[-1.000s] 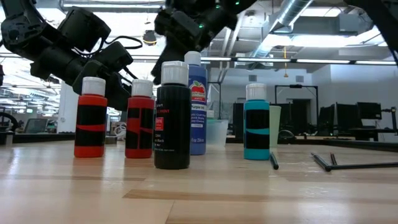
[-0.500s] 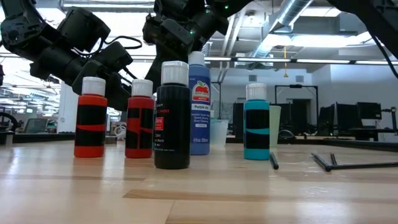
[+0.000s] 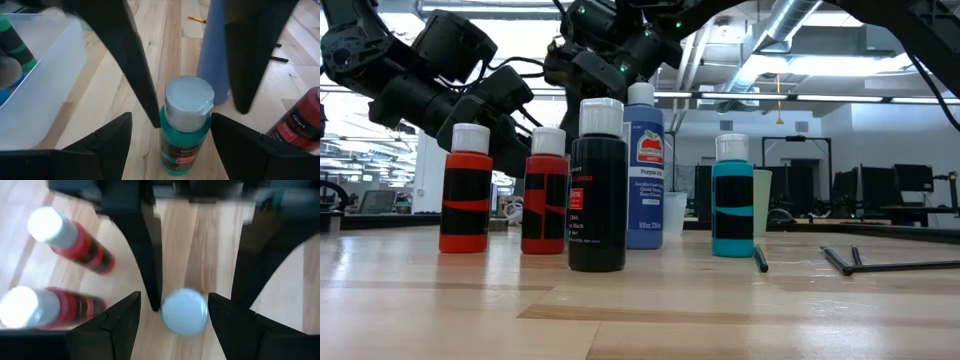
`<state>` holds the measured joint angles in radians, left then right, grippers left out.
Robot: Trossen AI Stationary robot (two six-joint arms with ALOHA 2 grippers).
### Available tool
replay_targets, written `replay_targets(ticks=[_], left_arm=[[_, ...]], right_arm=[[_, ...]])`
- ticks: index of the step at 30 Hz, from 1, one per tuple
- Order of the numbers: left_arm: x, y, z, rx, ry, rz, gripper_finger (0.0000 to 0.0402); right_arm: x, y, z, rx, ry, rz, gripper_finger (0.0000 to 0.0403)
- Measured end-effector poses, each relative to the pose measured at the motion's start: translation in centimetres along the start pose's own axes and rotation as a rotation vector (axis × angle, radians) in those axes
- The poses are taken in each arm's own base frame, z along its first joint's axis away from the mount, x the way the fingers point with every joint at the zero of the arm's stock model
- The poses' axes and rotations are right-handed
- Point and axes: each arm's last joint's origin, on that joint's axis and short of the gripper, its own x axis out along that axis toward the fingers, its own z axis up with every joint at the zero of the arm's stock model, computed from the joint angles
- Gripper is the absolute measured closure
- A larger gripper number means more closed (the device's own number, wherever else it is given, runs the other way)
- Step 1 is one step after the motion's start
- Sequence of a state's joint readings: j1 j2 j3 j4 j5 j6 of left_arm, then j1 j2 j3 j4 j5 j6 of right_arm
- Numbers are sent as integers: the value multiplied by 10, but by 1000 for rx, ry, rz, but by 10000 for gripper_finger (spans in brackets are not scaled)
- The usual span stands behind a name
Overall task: Pick & Place Paint Supplies
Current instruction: Put the small light green paint bottle into the bin
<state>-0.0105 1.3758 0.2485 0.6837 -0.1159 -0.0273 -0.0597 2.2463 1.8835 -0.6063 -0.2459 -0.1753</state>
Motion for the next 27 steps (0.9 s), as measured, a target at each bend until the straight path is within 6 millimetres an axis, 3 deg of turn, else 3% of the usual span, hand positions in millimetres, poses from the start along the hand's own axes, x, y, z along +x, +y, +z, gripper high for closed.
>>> replay_targets(ticks=[9,19,27], left_arm=[[0,0,0,0,0,0,148],[0,0,0,-1,-4,4,151],[0,0,1,-4,-7,3,153]], right_arm=[[1,-1,-1,1,1,-7,193],[1,-2,-1,2,3,-8,292],[-4,-6,-1,-7,6,-16,293]])
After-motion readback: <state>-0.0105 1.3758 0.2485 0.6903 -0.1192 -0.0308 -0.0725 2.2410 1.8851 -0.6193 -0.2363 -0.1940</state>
